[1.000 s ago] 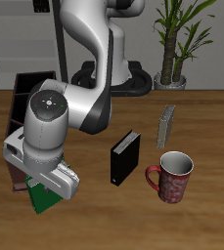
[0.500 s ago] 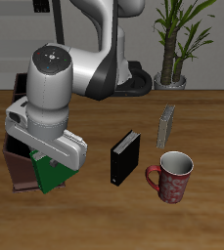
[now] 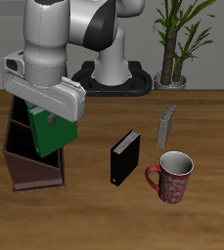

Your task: Place the green book into the right desk caddy's right compartment

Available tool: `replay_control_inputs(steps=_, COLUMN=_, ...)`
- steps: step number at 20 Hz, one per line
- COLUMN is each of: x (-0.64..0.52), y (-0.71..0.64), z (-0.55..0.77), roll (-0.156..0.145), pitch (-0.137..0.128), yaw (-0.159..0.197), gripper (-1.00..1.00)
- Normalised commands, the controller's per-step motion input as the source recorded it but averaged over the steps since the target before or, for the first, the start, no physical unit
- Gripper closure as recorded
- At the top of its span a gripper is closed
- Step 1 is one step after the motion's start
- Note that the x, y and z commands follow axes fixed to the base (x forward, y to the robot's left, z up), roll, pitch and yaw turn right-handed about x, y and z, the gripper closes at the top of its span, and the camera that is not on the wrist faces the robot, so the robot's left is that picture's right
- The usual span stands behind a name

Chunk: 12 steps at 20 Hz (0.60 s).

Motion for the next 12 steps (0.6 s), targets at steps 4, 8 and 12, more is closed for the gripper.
replay_control_inputs(steps=4, x=-0.35, y=-0.08, z=0.49, roll=-0.008, pitch=-0.06, yaw=-0.001, gripper=1.0)
replay_control_inputs(steps=8, x=-0.57, y=-0.16, z=0.55, roll=-0.015, pitch=-0.065, yaw=-0.034, gripper=1.0)
replay_control_inputs(steps=12, x=-0.54, y=-0.2, z=0.41, roll=-0.028, pitch=-0.054, yaw=-0.05, gripper=1.0)
